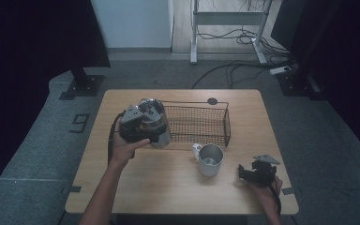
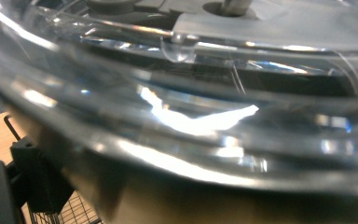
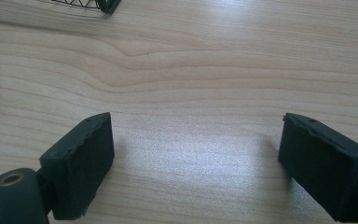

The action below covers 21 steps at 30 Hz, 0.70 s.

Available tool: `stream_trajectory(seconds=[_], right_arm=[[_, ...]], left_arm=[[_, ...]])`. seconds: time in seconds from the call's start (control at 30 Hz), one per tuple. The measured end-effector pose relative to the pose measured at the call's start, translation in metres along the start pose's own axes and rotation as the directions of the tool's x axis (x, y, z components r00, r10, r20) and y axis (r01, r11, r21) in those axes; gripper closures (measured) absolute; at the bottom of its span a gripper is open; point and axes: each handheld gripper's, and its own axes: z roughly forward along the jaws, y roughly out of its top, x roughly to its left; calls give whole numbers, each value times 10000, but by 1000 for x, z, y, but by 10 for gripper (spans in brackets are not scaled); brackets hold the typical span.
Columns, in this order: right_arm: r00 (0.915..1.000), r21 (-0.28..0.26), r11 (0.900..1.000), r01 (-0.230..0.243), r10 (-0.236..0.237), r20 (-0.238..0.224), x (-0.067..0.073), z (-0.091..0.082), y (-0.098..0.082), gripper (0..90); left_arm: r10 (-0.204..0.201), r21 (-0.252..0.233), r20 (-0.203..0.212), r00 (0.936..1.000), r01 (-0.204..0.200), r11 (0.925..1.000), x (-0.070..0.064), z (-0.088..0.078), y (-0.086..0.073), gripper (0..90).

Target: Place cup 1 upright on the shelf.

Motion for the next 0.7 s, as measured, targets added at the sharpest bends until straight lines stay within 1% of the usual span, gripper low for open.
stream_trajectory(seconds=[0.17, 0.27, 0.5, 0.7], right_arm=[[10000, 2, 10000, 1, -1, 0, 0, 0, 0, 101], [10000, 0, 10000, 1, -1, 0, 0, 0, 0, 101], [10000, -24, 10000, -2, 2, 18, 0, 0, 0, 103], [10000, -33, 10000, 13, -13, 25, 0, 0, 0, 104]], left_arm=[[-33, -5, 17, 10000, 33, 10000, 1, 4, 2, 41], [27, 52, -34, 10000, -27, 10000, 2, 5, 4, 40], [-8, 132, -115, 9999, 9, 9999, 5, 10, 9, 41], [63, 224, -230, 9997, -58, 9997, 7, 16, 13, 41]])
